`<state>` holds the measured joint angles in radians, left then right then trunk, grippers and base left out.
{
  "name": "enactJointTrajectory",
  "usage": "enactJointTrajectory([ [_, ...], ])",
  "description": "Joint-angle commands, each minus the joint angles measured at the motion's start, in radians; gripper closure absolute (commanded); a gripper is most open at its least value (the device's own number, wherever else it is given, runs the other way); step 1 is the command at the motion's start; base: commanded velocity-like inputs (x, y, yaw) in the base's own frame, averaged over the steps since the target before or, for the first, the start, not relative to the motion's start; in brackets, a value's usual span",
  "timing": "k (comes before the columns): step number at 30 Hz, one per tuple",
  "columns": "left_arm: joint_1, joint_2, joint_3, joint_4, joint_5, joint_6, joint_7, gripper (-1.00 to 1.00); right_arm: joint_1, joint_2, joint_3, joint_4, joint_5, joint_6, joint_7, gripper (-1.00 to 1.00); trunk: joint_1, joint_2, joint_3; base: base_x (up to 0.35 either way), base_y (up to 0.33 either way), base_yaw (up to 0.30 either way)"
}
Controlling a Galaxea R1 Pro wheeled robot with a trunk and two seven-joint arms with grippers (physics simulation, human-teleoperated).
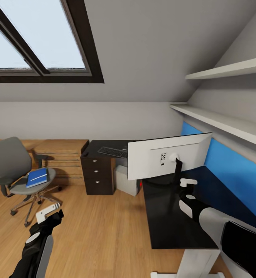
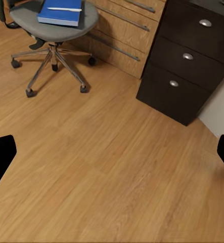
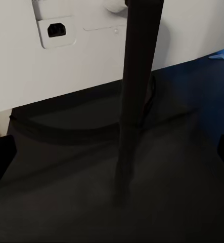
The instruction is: In the bedroom, organize the workspace by keeping the computer under the desk, ensuring the monitor is on the desk, placing the keyboard on the desk next to the monitor, placing the mouse on the desk next to the keyboard, moving the folder from the swivel chair onto the desk next to the mouse, stacking the notebook on top of the folder with the pen on top of the notebook, and positioning the swivel chair next to the desk.
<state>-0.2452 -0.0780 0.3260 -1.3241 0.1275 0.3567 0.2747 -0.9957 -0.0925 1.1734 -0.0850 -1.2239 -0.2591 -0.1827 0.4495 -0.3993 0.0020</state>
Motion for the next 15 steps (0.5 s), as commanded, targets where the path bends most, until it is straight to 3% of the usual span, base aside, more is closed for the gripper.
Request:
enactJointTrajectory([
  [1,0.000,-0.001,0.001,-0.006,0.011,0.004,0.005,-1.00,0.000,-0.001,0.008,-0.003,-0.007,-0.001,-0.006,-1.00,0.001,-0.001,0.000,0.096,-0.078,0.000],
  [15,0.001,0.000,0.001,-0.040,0.011,0.008,0.004,-1.00,0.003,0.008,0.010,-0.008,-0.005,-0.088,-0.012,-1.00,0.001,-0.001,0.000,0.186,-0.176,0.000],
])
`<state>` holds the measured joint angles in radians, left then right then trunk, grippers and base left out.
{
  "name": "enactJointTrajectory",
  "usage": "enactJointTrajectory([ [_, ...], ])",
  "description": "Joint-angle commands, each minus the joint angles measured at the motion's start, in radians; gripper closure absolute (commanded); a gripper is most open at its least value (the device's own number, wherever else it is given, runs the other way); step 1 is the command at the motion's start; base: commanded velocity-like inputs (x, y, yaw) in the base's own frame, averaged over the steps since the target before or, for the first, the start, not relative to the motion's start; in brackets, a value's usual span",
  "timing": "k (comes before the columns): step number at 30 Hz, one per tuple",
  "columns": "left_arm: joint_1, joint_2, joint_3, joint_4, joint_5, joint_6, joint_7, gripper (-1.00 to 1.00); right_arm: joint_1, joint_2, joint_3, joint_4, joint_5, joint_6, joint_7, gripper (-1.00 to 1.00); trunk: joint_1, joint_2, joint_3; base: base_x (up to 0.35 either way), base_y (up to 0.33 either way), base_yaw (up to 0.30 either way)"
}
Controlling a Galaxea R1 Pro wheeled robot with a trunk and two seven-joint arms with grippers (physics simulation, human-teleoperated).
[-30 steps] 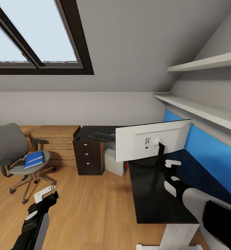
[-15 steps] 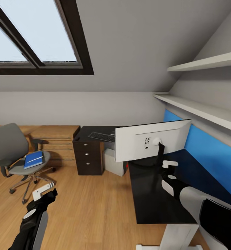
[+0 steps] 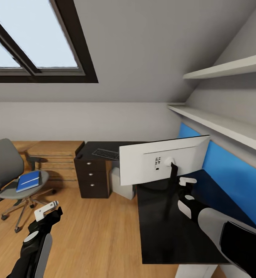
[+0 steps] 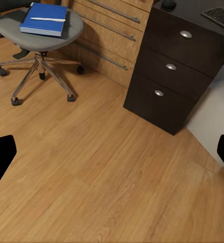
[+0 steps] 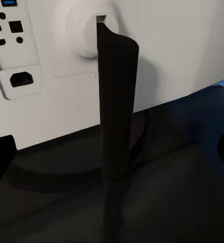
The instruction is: In the bedroom, organize the workspace by keeping the computer under the desk, ensuring the monitor is on the desk, placing the keyboard on the desk next to the monitor, placing the mouse on the desk next to the keyboard, moving the folder from the swivel chair onto the desk next to the mouse, stacking the notebook on top of the folder with the pen on top of the notebook, and positioning the swivel chair next to the desk.
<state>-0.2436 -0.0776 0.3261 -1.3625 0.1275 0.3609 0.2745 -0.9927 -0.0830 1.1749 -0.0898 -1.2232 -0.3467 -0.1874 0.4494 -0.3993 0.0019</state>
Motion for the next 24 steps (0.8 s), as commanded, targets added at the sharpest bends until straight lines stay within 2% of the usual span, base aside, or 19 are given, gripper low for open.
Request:
enactJointTrajectory([
  [1,0.000,-0.001,0.001,-0.002,0.011,0.004,0.005,-1.00,0.000,-0.001,0.008,-0.004,-0.006,-0.002,-0.008,-1.00,0.001,-0.001,0.000,0.078,-0.094,0.000],
  [7,0.000,-0.001,0.001,-0.003,0.011,0.004,0.005,-1.00,0.001,0.000,0.010,-0.002,-0.005,-0.009,-0.010,-1.00,0.001,-0.001,0.000,0.020,-0.024,0.011],
  [15,0.000,-0.001,0.002,-0.002,0.009,0.004,0.005,-1.00,0.002,0.000,0.010,-0.002,-0.005,-0.009,-0.012,-1.00,0.001,-0.001,0.000,0.001,-0.001,0.199],
  [24,0.000,-0.002,0.002,-0.001,0.009,0.004,0.006,-1.00,0.002,-0.001,0.009,-0.002,-0.005,-0.009,-0.011,-1.00,0.001,-0.001,0.000,0.000,0.000,0.048],
])
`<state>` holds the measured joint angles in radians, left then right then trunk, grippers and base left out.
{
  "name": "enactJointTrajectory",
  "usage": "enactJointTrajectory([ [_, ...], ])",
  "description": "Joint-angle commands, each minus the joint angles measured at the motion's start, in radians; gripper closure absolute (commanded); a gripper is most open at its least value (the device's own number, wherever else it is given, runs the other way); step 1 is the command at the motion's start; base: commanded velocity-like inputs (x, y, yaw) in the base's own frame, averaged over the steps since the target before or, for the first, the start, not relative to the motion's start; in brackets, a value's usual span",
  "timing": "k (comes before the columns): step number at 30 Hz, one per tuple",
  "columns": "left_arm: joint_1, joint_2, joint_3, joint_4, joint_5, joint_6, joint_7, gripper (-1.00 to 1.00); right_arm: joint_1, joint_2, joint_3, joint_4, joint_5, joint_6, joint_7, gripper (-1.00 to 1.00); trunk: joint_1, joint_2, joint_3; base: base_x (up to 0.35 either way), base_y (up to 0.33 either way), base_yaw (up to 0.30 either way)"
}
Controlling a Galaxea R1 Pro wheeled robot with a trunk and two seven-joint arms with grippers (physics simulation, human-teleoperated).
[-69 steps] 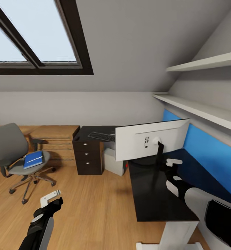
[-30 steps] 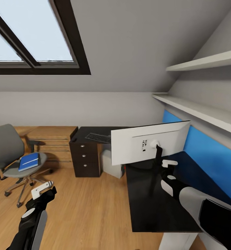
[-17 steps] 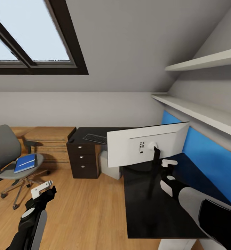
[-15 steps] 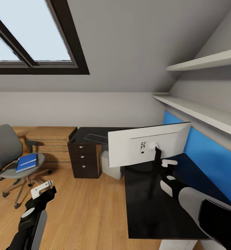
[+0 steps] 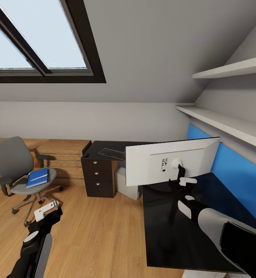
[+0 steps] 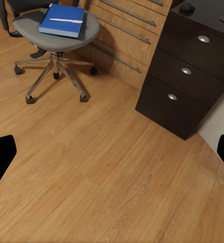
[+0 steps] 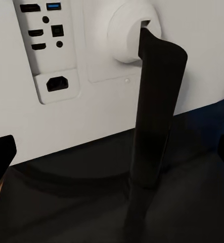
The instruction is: In the bedroom, organize the workspace by keeping the computer under the desk, ensuring the monitor is on the desk, placing the keyboard on the desk next to the monitor, placing the mouse on the desk next to the keyboard, moving the folder from the swivel chair onto the desk next to the mouse, stacking the notebook on top of the folder with the pen on top of the notebook, and positioning the swivel chair next to the desk.
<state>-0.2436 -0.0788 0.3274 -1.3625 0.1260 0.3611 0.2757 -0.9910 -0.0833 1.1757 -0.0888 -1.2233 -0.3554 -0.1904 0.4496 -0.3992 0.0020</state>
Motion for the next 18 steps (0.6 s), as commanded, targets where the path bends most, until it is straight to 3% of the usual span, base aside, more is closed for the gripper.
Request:
enactJointTrajectory([
  [1,0.000,-0.001,0.001,-0.001,0.011,0.003,0.005,-1.00,0.000,-0.001,0.009,-0.003,-0.005,0.000,-0.008,-1.00,0.000,-0.001,0.000,0.000,0.000,0.006],
  [18,0.000,-0.001,0.001,-0.002,0.012,0.003,0.004,-1.00,0.002,-0.008,0.007,0.000,-0.004,-0.034,-0.005,-1.00,0.000,-0.001,0.000,0.000,0.000,0.001],
])
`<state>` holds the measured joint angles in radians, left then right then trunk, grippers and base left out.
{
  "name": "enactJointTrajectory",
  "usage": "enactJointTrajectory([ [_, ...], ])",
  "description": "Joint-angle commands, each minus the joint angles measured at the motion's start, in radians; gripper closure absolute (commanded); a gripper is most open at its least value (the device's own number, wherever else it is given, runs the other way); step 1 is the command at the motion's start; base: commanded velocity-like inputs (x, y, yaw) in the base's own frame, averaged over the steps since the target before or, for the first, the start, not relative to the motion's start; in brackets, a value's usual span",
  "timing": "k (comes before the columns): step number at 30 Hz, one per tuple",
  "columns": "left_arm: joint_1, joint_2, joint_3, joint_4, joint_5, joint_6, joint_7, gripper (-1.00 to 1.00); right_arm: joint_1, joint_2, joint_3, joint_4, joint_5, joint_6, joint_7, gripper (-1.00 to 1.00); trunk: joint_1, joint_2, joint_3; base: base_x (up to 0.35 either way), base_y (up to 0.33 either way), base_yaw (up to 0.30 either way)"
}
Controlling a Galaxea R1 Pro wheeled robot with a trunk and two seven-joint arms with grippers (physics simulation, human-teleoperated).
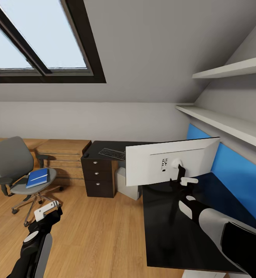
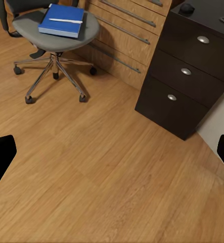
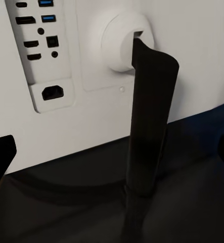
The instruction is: In the bedroom, organize the workspace by keeping the computer under the desk, ensuring the monitor is on the desk, placing the keyboard on the desk next to the monitor, placing the mouse on the desk next to the keyboard, moving the folder from the swivel chair onto the desk next to the mouse, stacking the notebook on top of the folder with the pen on top of the notebook, and positioning the swivel chair next to the desk.
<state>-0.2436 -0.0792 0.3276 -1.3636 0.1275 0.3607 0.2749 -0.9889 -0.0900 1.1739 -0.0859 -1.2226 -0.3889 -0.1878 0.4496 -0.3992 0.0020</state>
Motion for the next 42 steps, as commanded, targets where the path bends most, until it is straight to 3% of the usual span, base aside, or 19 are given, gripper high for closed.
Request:
enactJointTrajectory([
  [1,0.000,0.000,0.001,-0.002,0.011,0.004,0.005,-1.00,0.000,-0.002,0.008,-0.003,-0.005,-0.005,-0.008,-1.00,0.000,-0.001,0.000,0.000,0.000,0.000],
  [6,0.000,-0.001,0.001,-0.032,0.015,0.005,0.005,-1.00,0.001,-0.003,0.008,-0.002,-0.005,-0.013,-0.005,-1.00,0.000,-0.001,0.000,0.000,0.000,0.000],
  [13,0.000,-0.003,0.002,-0.107,0.085,0.031,0.006,-1.00,0.001,-0.007,0.007,0.015,-0.006,-0.016,0.000,-1.00,0.020,-0.036,-0.016,0.000,0.000,0.000],
  [20,0.000,-0.001,0.001,-0.126,0.137,0.130,0.006,-1.00,0.001,-0.011,0.007,0.026,-0.006,-0.016,0.004,-1.00,0.046,-0.085,-0.038,0.000,0.000,0.000],
  [31,0.000,-0.001,-0.001,-0.132,0.151,0.187,0.006,-1.00,0.001,-0.020,0.006,0.029,-0.007,0.008,0.032,-1.00,0.089,-0.162,-0.073,0.000,0.000,0.000],
  [42,0.000,-0.001,-0.001,-0.132,0.153,0.193,0.006,-1.00,0.001,-0.030,-0.003,0.028,-0.011,0.176,0.083,-1.00,0.131,-0.239,-0.107,0.000,0.000,0.000],
])
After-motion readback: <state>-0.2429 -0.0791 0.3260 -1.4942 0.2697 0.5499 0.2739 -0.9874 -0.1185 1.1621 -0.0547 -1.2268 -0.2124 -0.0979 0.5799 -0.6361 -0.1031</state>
